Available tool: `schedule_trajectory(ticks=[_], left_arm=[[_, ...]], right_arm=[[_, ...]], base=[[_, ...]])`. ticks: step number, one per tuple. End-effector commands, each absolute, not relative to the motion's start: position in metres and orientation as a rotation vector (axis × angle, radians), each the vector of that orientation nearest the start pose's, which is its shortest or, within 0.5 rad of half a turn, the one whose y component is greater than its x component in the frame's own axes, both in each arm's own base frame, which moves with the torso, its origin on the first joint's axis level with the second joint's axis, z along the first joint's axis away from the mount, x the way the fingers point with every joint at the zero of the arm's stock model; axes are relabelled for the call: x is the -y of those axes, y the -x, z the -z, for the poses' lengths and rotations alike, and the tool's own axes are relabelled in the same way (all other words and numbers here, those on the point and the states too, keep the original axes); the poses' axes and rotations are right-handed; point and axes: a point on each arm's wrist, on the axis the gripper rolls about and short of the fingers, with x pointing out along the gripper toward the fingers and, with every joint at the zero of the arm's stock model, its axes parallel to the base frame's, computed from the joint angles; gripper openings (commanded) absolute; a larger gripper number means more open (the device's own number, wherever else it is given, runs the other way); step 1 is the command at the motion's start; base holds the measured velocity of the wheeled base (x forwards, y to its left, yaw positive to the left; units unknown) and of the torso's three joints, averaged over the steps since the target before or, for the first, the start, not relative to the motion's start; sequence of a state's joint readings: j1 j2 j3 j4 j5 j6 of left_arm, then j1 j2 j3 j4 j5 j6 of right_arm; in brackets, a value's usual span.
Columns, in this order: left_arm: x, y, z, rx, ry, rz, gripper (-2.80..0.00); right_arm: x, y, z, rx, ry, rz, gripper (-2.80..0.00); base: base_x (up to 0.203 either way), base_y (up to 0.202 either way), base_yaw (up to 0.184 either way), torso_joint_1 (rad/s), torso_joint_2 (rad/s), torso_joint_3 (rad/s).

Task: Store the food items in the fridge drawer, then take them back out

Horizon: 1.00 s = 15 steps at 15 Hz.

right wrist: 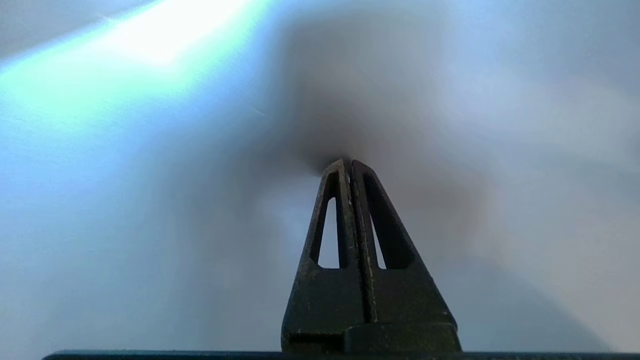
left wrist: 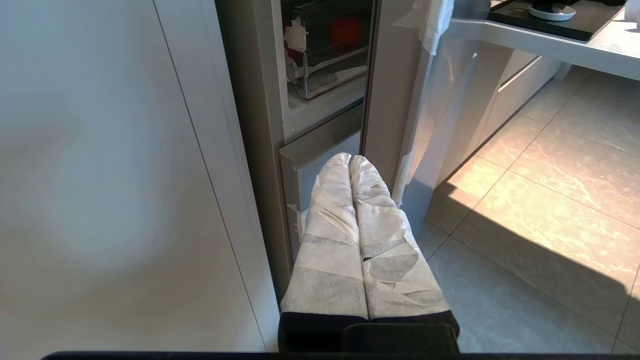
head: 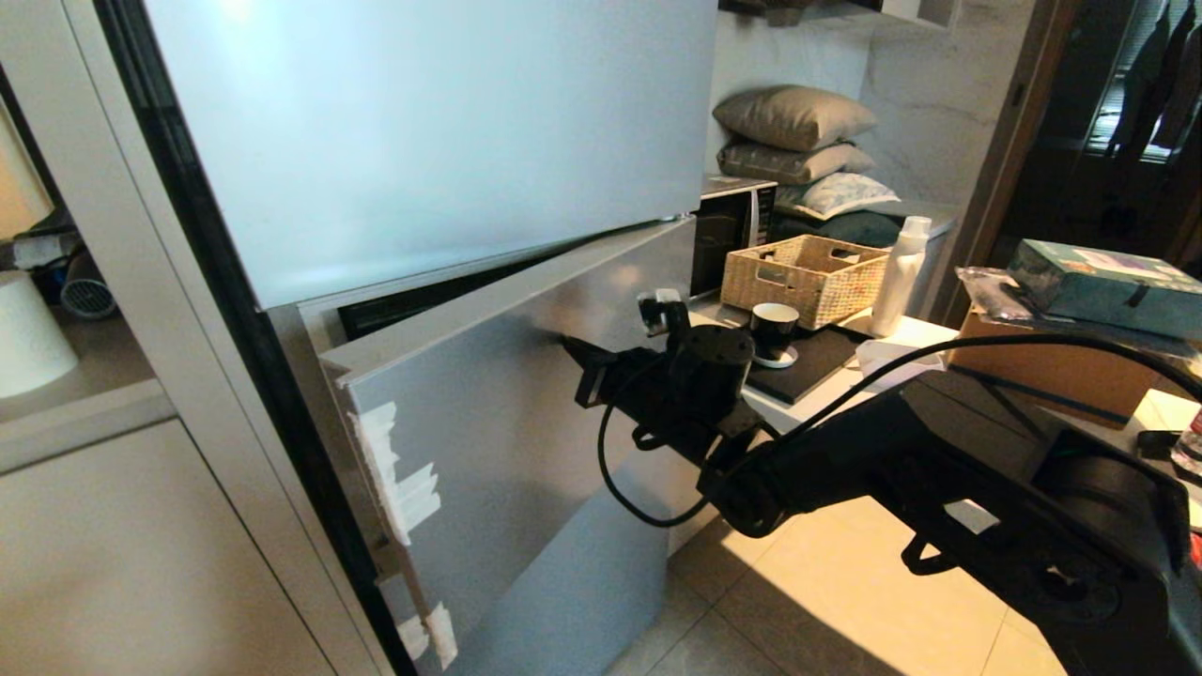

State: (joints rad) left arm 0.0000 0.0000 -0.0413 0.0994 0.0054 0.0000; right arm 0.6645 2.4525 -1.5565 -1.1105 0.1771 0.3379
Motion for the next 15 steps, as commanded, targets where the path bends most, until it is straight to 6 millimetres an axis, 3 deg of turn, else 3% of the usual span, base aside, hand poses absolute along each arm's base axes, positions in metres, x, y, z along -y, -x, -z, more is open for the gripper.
schedule_trajectory(ticks=[1, 4, 5, 8, 12, 15], left_arm=[[0.000, 0.026, -0.077, -0.058, 0.000, -0.006, -2.80], [0.000, 0.026, -0.077, -0.058, 0.000, -0.006, -2.80], [0.000, 0.026, -0.077, -0.058, 0.000, -0.006, -2.80], [0.000, 0.026, -0.077, -0.058, 0.000, -0.006, -2.80], [0.000, 0.026, -0.077, -0.058, 0.000, -0.006, -2.80], [0.000, 0.026, -0.077, -0.058, 0.000, -0.006, -2.80]], right_arm=[[-0.322, -0.397, -0.123, 0.091, -0.367, -0.919, -2.80], [-0.339, -0.417, -0.119, 0.150, -0.359, -0.949, -2.80], [-0.344, -0.423, -0.108, 0.142, -0.335, -0.958, -2.80], [-0.348, -0.426, -0.093, 0.063, -0.281, -0.956, -2.80], [-0.346, -0.425, -0.104, 0.136, -0.301, -0.922, -2.80], [-0.340, -0.407, -0.133, 0.154, -0.307, -0.894, -2.80]], base=[[0.000, 0.000, 0.000, 0.000, 0.00, 0.000], [0.000, 0.000, 0.000, 0.000, 0.00, 0.000], [0.000, 0.000, 0.000, 0.000, 0.00, 0.000], [0.000, 0.000, 0.000, 0.000, 0.00, 0.000], [0.000, 0.000, 0.000, 0.000, 0.00, 0.000], [0.000, 0.000, 0.000, 0.000, 0.00, 0.000]])
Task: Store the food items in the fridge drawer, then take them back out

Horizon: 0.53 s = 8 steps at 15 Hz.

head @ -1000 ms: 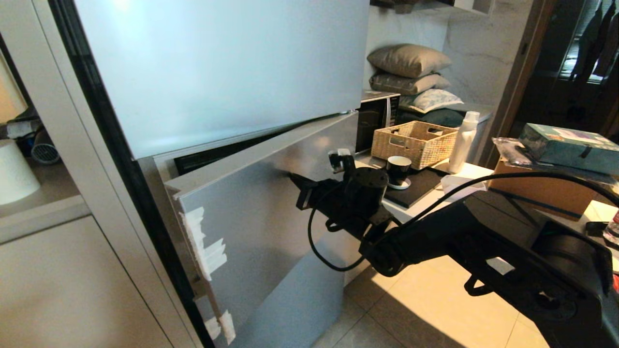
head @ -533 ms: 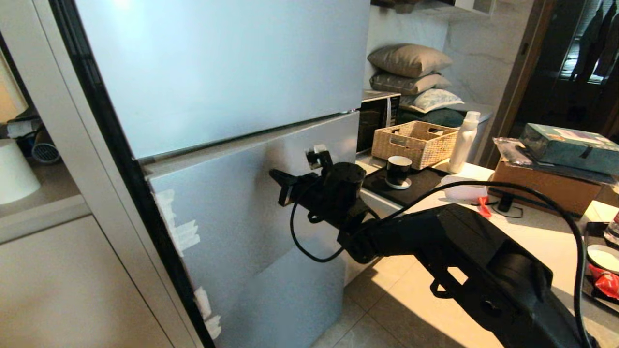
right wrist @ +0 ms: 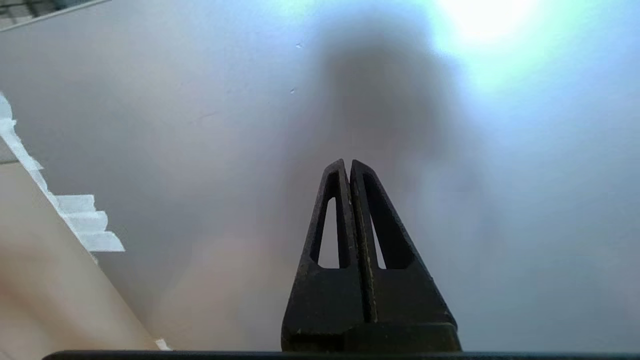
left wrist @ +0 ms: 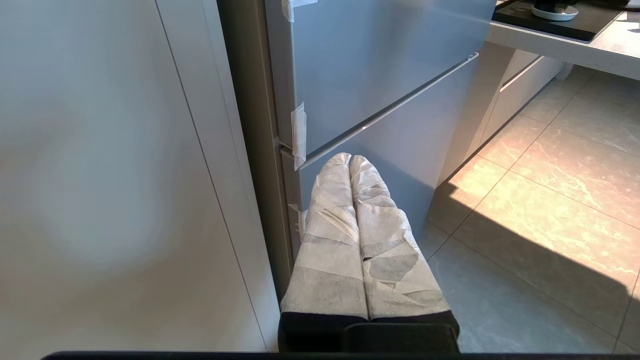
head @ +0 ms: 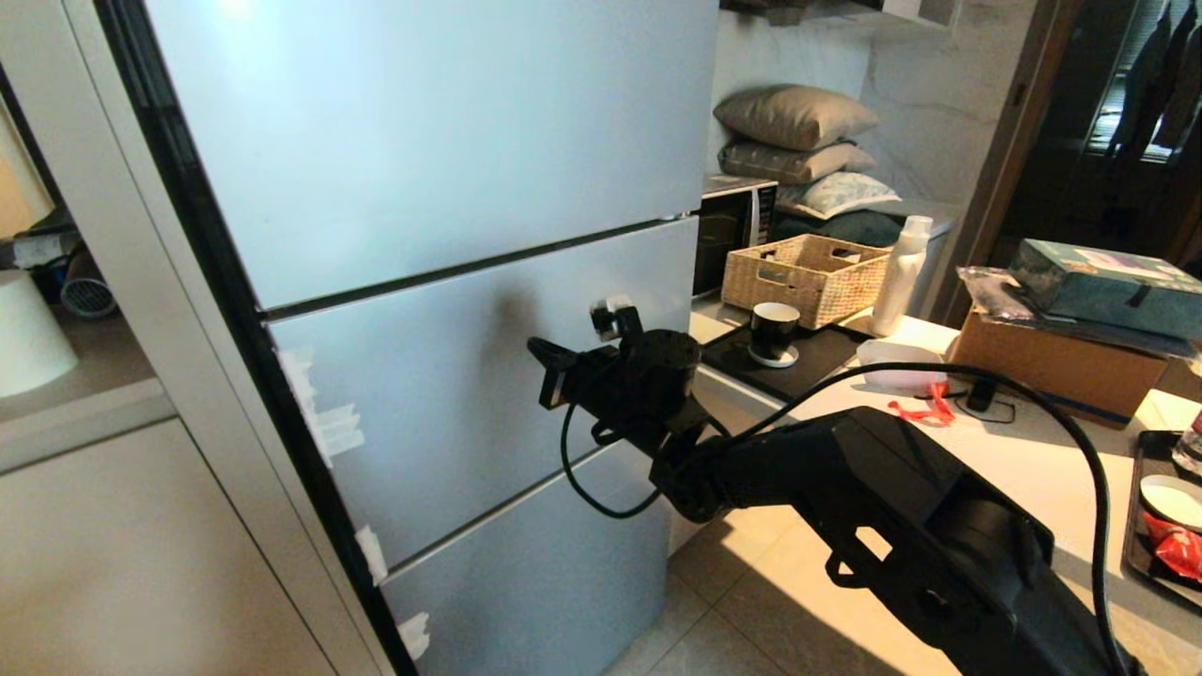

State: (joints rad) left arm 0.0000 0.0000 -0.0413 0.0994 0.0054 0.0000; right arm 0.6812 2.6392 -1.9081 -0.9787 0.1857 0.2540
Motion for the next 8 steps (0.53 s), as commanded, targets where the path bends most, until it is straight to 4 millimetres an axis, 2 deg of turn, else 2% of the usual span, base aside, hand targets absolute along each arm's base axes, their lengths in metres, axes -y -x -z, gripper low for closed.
schedule_trajectory(ticks=[1, 3, 5, 8], left_arm=[[0.000, 0.026, -0.077, -0.058, 0.000, -0.006, -2.80], [0.000, 0.026, -0.077, -0.058, 0.000, -0.006, -2.80], [0.000, 0.026, -0.077, -0.058, 0.000, -0.006, -2.80], [0.000, 0.026, -0.077, -0.058, 0.000, -0.006, -2.80]], right_arm=[[-0.332, -0.393, -0.151, 0.143, -0.306, -0.890, -2.80], [-0.311, -0.360, -0.184, 0.125, -0.304, -0.877, -2.80], [-0.277, -0.317, -0.221, 0.126, -0.304, -0.840, -2.80], [-0.205, -0.243, -0.249, 0.114, -0.296, -0.738, -2.80]], base=[[0.000, 0.000, 0.000, 0.000, 0.00, 0.000], [0.000, 0.000, 0.000, 0.000, 0.00, 0.000], [0.000, 0.000, 0.000, 0.000, 0.00, 0.000], [0.000, 0.000, 0.000, 0.000, 0.00, 0.000]])
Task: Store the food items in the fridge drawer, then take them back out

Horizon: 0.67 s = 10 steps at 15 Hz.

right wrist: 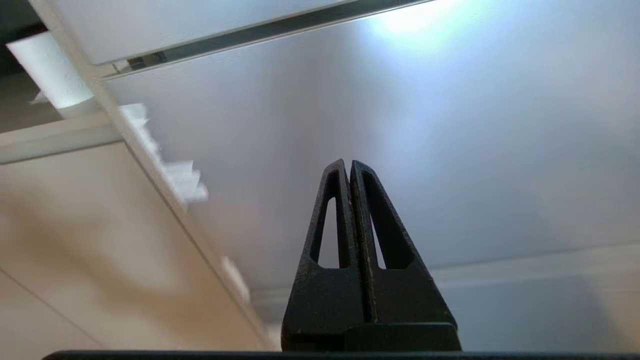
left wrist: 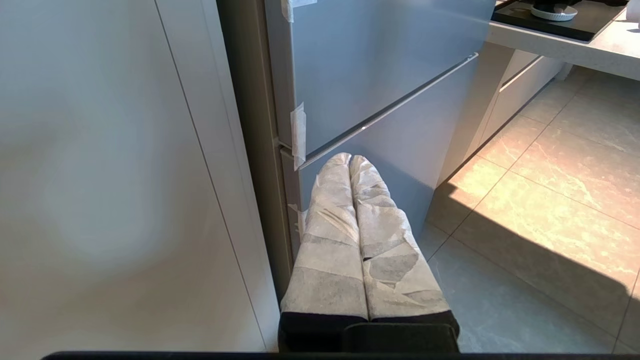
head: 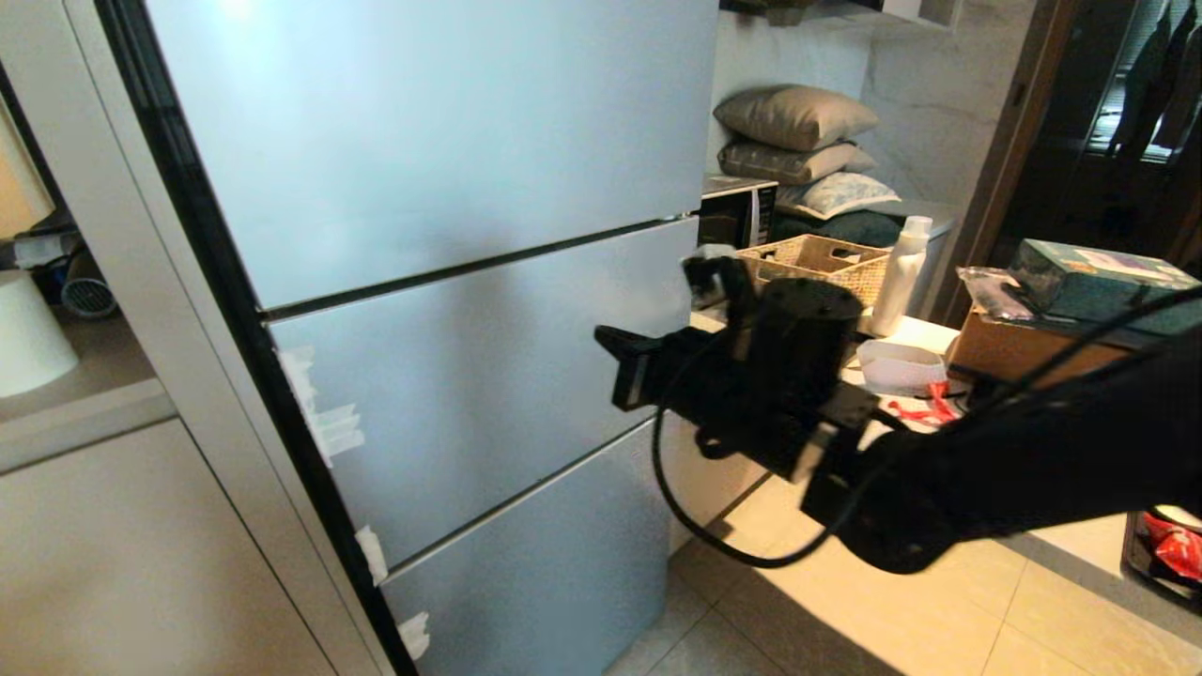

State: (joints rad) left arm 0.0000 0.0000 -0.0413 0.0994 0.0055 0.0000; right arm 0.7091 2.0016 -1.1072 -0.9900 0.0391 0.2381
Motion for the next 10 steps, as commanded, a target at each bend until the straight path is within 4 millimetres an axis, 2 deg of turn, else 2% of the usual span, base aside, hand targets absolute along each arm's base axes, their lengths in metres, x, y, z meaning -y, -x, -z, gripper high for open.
schedule_trajectory(ticks=[1, 2, 4, 6, 8, 10], left_arm=[[0.000, 0.026, -0.077, -0.058, 0.000, -0.006, -2.80], [0.000, 0.026, -0.077, -0.058, 0.000, -0.006, -2.80], [0.000, 0.026, -0.077, -0.058, 0.000, -0.006, -2.80], [0.000, 0.026, -0.077, -0.058, 0.000, -0.006, -2.80], [0.000, 0.026, -0.077, -0.058, 0.000, -0.006, -2.80], [0.000, 0.026, -0.077, -0.058, 0.000, -0.006, -2.80]], right_arm=[[-0.177, -0.219, -0.256, 0.122, -0.288, -0.701, -2.80], [-0.143, -0.195, -0.264, 0.141, -0.271, -0.645, -2.80], [-0.079, -0.146, -0.269, 0.159, -0.220, -0.493, -2.80], [-0.032, -0.089, -0.253, 0.158, -0.173, -0.350, -2.80], [-0.010, -0.039, -0.211, 0.136, -0.115, -0.240, -2.80], [-0.001, -0.010, -0.147, 0.052, -0.021, -0.134, -2.80]], base=[[0.000, 0.000, 0.000, 0.000, 0.00, 0.000], [0.000, 0.000, 0.000, 0.000, 0.00, 0.000], [0.000, 0.000, 0.000, 0.000, 0.00, 0.000], [0.000, 0.000, 0.000, 0.000, 0.00, 0.000], [0.000, 0.000, 0.000, 0.000, 0.00, 0.000], [0.000, 0.000, 0.000, 0.000, 0.00, 0.000]])
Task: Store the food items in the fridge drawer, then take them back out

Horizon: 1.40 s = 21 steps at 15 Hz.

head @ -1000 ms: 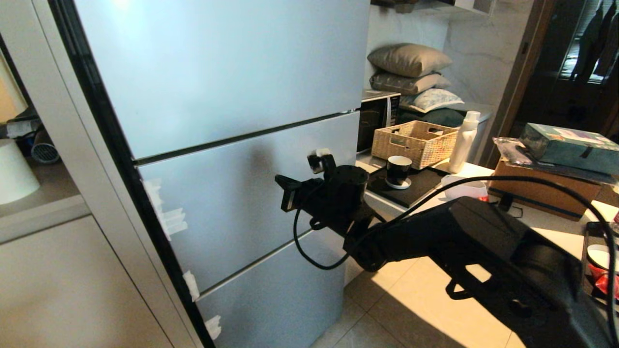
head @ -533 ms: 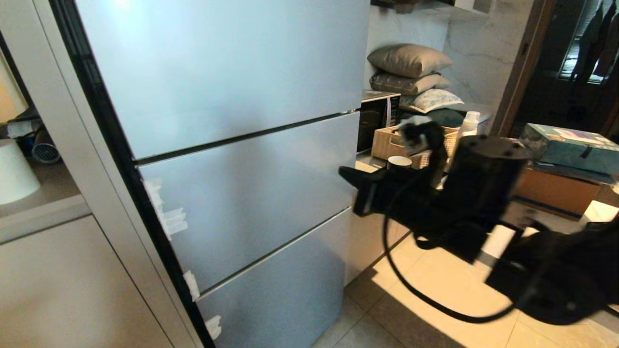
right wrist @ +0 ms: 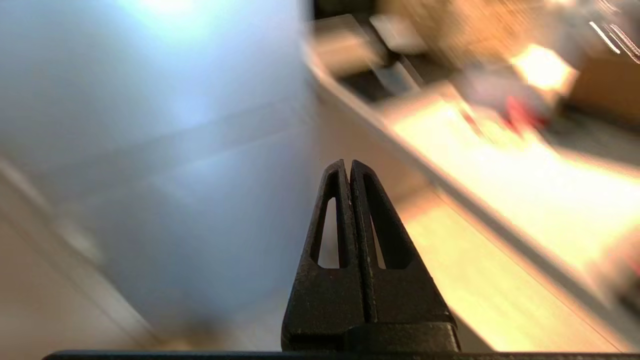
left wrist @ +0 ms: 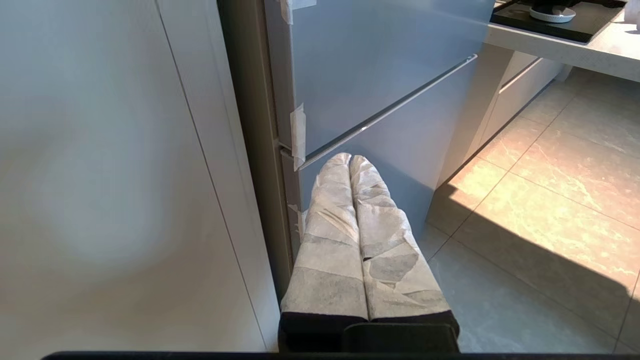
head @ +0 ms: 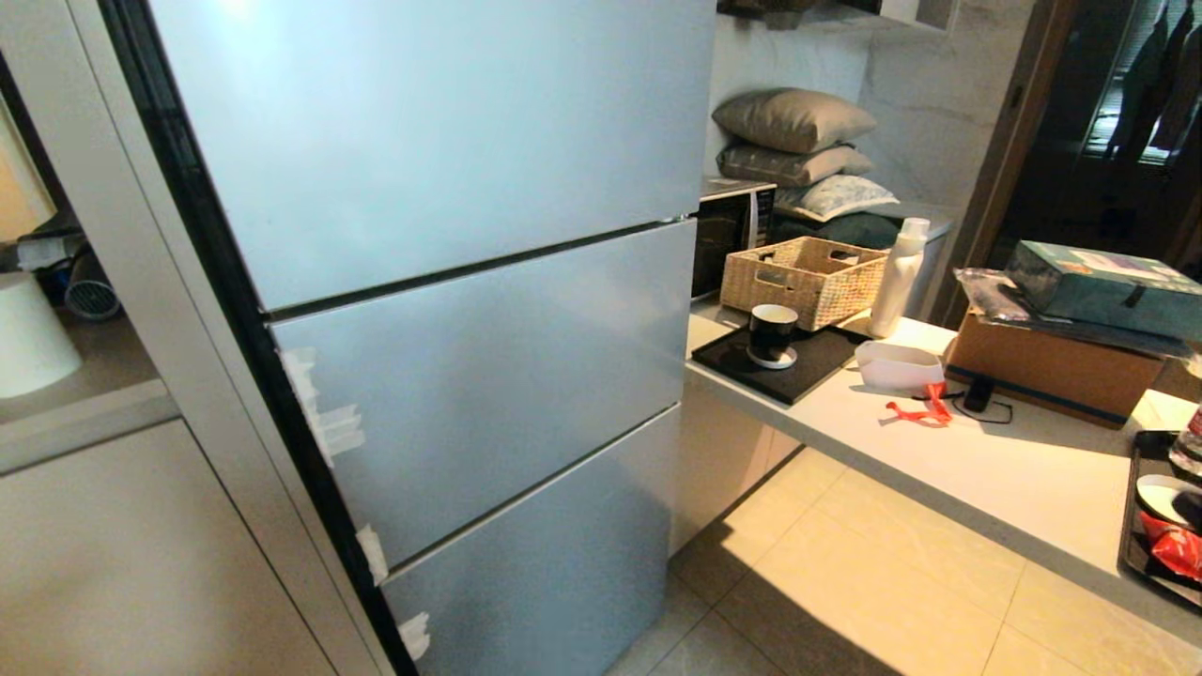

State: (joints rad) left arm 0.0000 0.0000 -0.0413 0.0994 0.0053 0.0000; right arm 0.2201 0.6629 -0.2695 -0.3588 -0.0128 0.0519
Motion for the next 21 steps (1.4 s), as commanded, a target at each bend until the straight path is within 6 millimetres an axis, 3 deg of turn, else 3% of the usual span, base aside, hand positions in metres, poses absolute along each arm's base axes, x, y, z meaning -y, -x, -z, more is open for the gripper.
schedule_trajectory(ticks=[1, 3, 6, 8, 19, 21], left_arm=[[0.000, 0.026, -0.077, -0.058, 0.000, -0.006, -2.80], [0.000, 0.026, -0.077, -0.058, 0.000, -0.006, -2.80], [0.000, 0.026, -0.077, -0.058, 0.000, -0.006, -2.80], [0.000, 0.026, -0.077, -0.058, 0.000, -0.006, -2.80], [0.000, 0.026, -0.077, -0.058, 0.001, -0.008, -2.80], [0.000, 0.029, -0.089, -0.017, 0.002, -0.013, -2.80]], right_arm=[[0.000, 0.000, -0.123, 0.005, 0.016, -0.092, -2.80], [0.001, 0.012, -0.091, -0.070, 0.051, -0.035, -2.80], [0.000, 0.023, -0.077, 0.006, 0.060, 0.001, -2.80], [0.000, 0.023, -0.075, -0.004, -0.015, 0.012, -2.80], [0.000, 0.023, -0.075, -0.004, -0.031, 0.021, -2.80], [0.000, 0.023, -0.075, -0.005, -0.031, 0.020, -2.80]], base=[[0.000, 0.000, 0.000, 0.000, 0.00, 0.000], [0.000, 0.000, 0.000, 0.000, 0.00, 0.000], [0.000, 0.000, 0.000, 0.000, 0.00, 0.000], [0.000, 0.000, 0.000, 0.000, 0.00, 0.000], [0.000, 0.000, 0.000, 0.000, 0.00, 0.000], [0.000, 0.000, 0.000, 0.000, 0.00, 0.000]])
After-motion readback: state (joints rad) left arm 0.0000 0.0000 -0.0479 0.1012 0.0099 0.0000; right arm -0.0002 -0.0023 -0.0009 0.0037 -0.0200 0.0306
